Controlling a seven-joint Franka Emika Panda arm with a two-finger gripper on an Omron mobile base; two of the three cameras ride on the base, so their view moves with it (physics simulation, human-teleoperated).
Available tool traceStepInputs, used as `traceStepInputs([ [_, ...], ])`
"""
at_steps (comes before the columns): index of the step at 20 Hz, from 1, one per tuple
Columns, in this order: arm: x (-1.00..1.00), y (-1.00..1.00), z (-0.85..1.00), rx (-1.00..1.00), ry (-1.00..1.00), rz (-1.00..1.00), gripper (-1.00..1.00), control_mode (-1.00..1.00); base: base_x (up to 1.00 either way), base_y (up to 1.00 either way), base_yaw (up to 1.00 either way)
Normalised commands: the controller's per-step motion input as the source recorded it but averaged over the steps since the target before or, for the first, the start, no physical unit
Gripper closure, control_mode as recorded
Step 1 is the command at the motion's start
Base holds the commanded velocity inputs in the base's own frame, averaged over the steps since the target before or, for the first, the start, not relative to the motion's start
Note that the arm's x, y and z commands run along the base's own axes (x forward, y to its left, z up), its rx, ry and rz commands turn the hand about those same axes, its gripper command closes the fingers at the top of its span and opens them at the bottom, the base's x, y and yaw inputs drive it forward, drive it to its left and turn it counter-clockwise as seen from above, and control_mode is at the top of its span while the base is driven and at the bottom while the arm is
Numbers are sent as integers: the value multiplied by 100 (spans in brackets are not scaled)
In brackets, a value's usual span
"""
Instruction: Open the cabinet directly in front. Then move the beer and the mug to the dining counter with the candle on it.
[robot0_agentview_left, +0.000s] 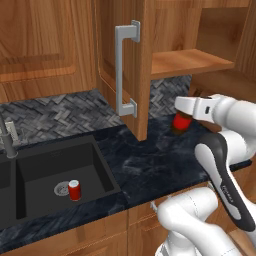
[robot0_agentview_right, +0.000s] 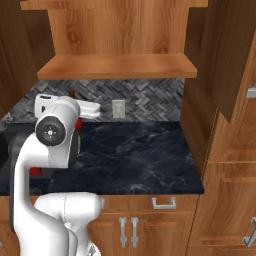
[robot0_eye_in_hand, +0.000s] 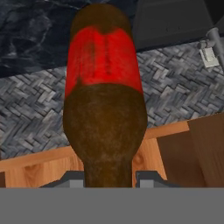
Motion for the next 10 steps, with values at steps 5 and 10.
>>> traceStepInputs([
  [5,1,2,0,0,0,0,100,100,0,0,0],
  [10,0,0,0,0,0,0,100,100,-17,0,3],
])
